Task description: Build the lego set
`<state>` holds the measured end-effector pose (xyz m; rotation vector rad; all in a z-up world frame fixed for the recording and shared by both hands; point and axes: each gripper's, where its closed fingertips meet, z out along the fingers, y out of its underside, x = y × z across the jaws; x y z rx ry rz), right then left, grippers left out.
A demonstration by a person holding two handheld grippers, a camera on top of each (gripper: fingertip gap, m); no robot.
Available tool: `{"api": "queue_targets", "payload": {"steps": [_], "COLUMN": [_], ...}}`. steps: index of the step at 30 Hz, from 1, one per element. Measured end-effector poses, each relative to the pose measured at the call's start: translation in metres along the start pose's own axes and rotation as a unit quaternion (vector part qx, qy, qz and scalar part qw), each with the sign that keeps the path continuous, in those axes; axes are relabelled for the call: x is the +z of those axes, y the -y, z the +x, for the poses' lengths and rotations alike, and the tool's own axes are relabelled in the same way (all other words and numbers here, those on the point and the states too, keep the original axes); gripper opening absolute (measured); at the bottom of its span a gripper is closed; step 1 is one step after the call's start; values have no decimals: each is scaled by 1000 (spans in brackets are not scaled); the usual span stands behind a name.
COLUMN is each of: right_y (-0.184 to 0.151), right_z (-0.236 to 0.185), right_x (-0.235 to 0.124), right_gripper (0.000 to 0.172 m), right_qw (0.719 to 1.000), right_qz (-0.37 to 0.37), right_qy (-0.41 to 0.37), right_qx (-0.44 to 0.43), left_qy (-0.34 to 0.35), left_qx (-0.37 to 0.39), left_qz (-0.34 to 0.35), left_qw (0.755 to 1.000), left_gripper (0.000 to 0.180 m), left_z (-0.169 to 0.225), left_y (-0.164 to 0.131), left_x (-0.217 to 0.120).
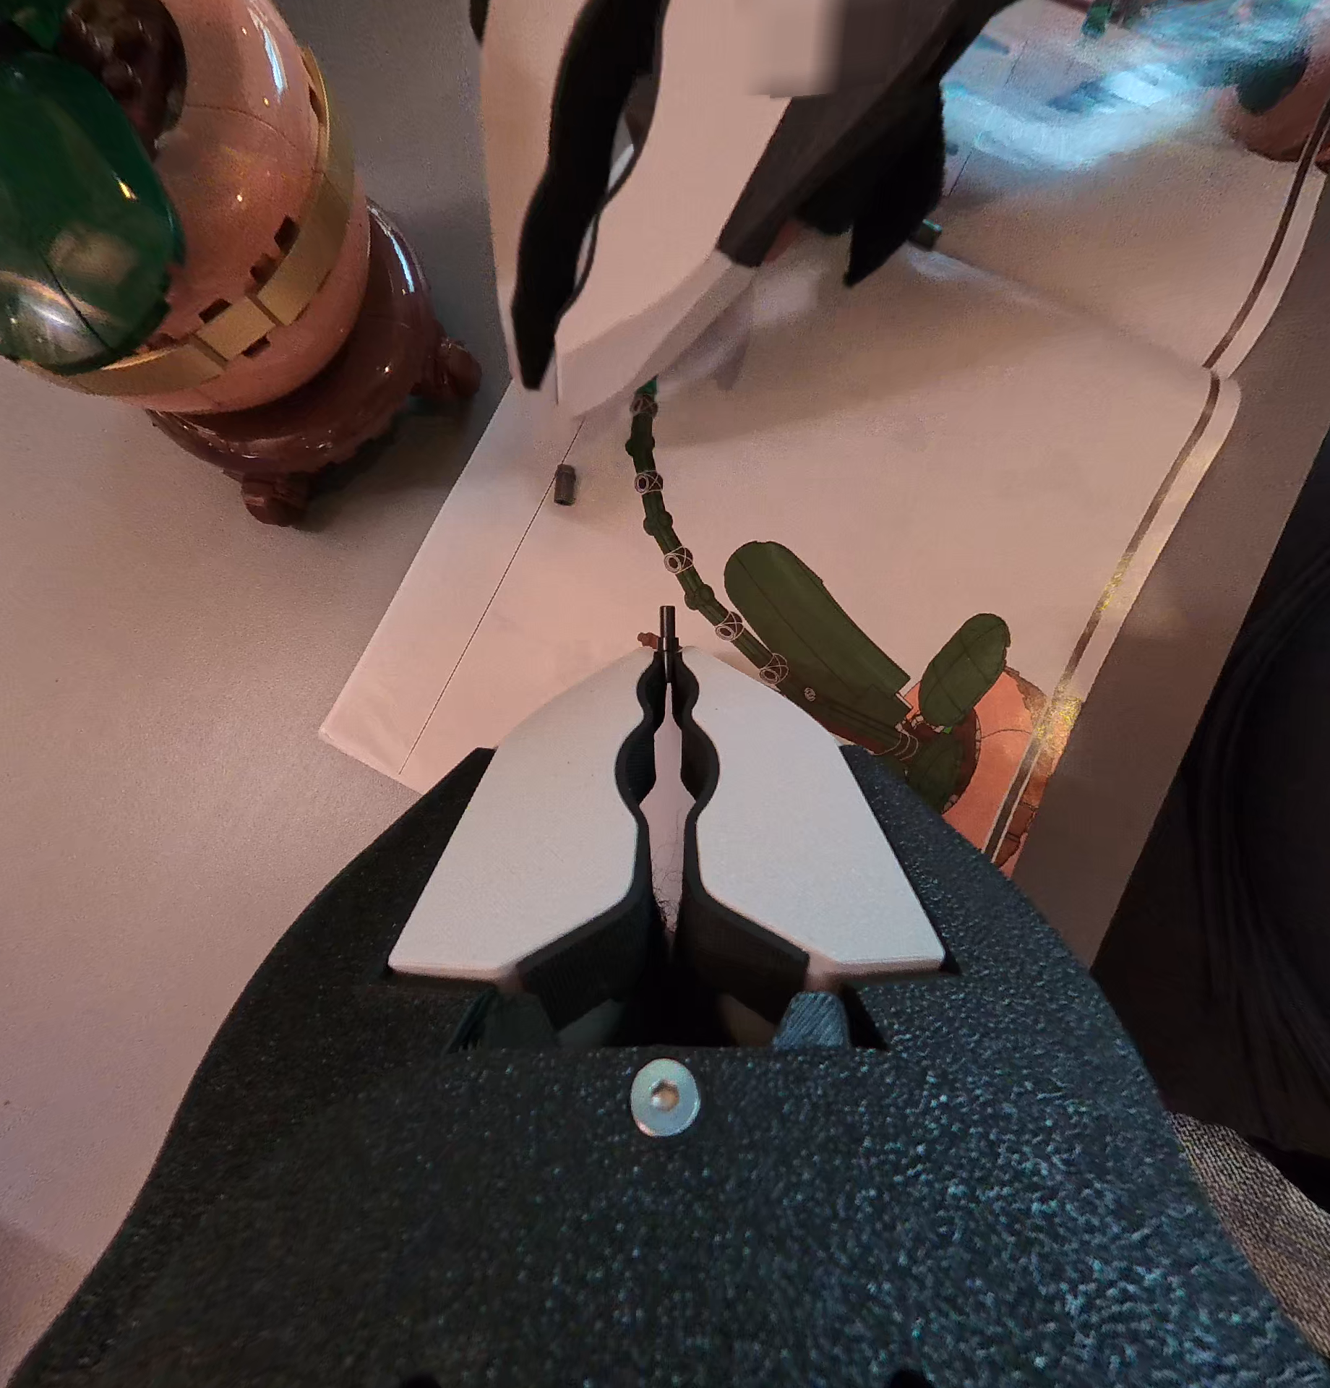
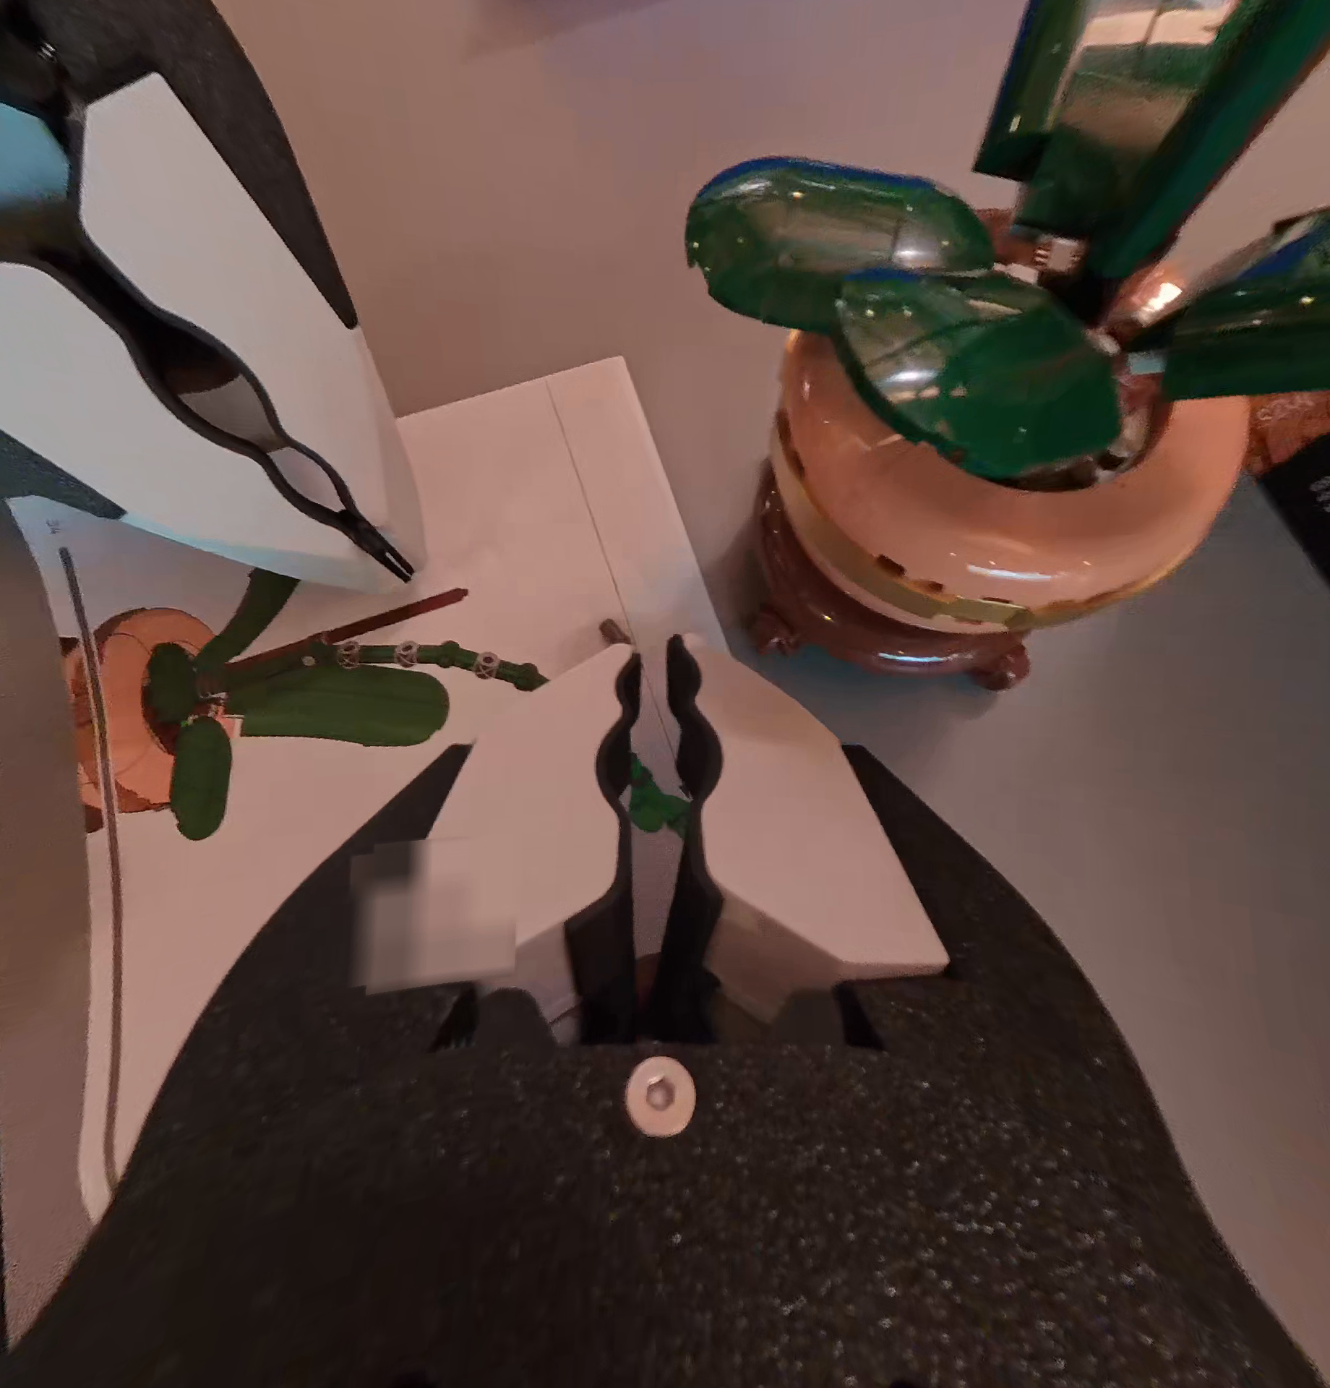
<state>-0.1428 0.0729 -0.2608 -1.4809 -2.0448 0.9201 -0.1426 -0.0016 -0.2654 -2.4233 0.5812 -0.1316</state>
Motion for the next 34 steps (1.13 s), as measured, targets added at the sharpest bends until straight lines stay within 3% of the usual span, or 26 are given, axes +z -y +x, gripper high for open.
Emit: {"api": "queue_targets", "payload": {"steps": [2,6,9,14,19,22,27,29,31,32,34], "right_y": [-1,0,-3,-4,17,17,-3,-9,1,11,30], "right_z": [-2,-9,-10,-12,-31,-43,-58,-64,-71,-74,-67], "right_x": [2,15,22,19,-16,-45,-70,-76,-90,-103,-130], "right_gripper": [19,23,5,3,3,3,3,3,3,3,2], "right_qw": [1000,999,999,998,984,965,944,953,958,948,902], "right_qz": [0,-7,-22,-18,84,118,125,141,218,271,370], "right_qy": [12,30,42,57,63,59,37,59,115,151,211], "right_qx": [9,-13,-18,-37,-146,-226,-302,-261,-147,-72,78], "left_qy": [-2,-4,-5,-1,-7,-45,-89,-91,-105,-110,-113], "left_qx": [1,7,11,9,1,30,27,36,38,34,22], "left_qz": [0,-3,-3,9,69,121,80,88,132,161,219], "left_qw": [1000,1000,1000,1000,998,991,993,991,985,980,969], "left_gripper": [0,0,0,0,0,0,0,1,0,0,0], "left_z": [1,3,5,3,5,21,47,54,63,67,71], "left_y": [0,0,0,4,20,35,37,47,66,77,97], "left_x": [0,0,0,0,1,1,14,16,15,15,13]}}
